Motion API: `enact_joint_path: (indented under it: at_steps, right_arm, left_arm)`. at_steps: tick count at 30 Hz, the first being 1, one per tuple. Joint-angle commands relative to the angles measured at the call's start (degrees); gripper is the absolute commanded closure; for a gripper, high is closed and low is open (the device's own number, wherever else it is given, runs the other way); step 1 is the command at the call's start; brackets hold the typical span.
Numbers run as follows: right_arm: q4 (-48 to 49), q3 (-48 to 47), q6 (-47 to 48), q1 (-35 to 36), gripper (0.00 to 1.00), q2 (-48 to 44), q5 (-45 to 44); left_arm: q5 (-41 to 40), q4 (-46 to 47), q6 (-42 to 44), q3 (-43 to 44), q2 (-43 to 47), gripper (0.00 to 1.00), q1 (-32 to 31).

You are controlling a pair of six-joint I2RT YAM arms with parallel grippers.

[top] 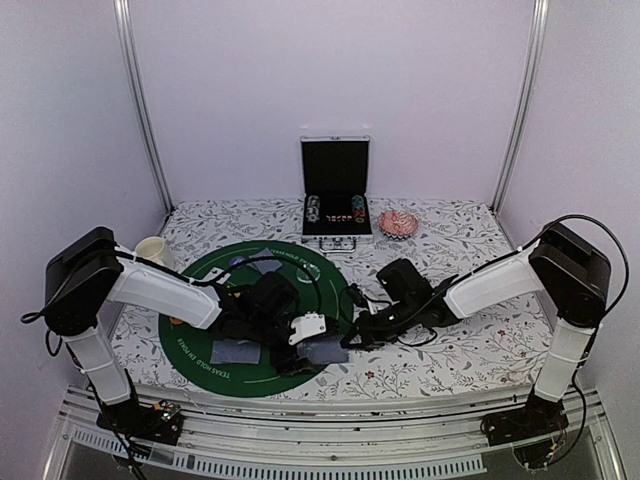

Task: Distribute texas hold em gaming equipment
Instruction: Pick up the poker card from the face-down deck piles.

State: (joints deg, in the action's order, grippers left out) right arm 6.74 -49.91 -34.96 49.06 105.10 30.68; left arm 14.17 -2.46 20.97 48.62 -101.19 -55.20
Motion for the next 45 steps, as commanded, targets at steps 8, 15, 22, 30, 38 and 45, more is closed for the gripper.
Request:
enact_joint_path:
  at_steps: [8, 15, 22, 30, 38, 45]
  right_arm:
    - [-1.1, 1.2, 0.7, -0.5, 0.89, -3.0, -2.7]
    - [-2.8, 1.8, 0.9, -0.9, 0.9, -4.1, -4.2]
    - [-3.7, 2.2, 1.2, -1.4, 0.9, -5.0, -4.9]
    - [-3.4, 1.9, 1.6, -1.5, 0.94, -5.5, -3.3]
    - [-4.3, 2.2, 2.2, -1.9, 0.97, -7.4, -3.2]
    - [-4.8, 2.5, 3.6, -2.1, 0.98, -10.0, -2.4]
  left_arm:
    - [0.5, -0.5, 0.7, -0.1, 0.4, 0.16, 0.5]
    - [0.4, -0.7, 0.8, -0.1, 0.3, 0.15, 0.5]
    - [0.3, -1.1, 1.0, -0.1, 0.5, 0.15, 0.5]
    - [0.5, -1.0, 1.0, 0.0, 0.4, 0.15, 0.5]
    - [1.1, -0.7, 1.4, -0.5, 1.5, 0.14, 0.5]
    - [0.7, -0.3, 1.4, -1.1, 2.3, 0.12, 0.5]
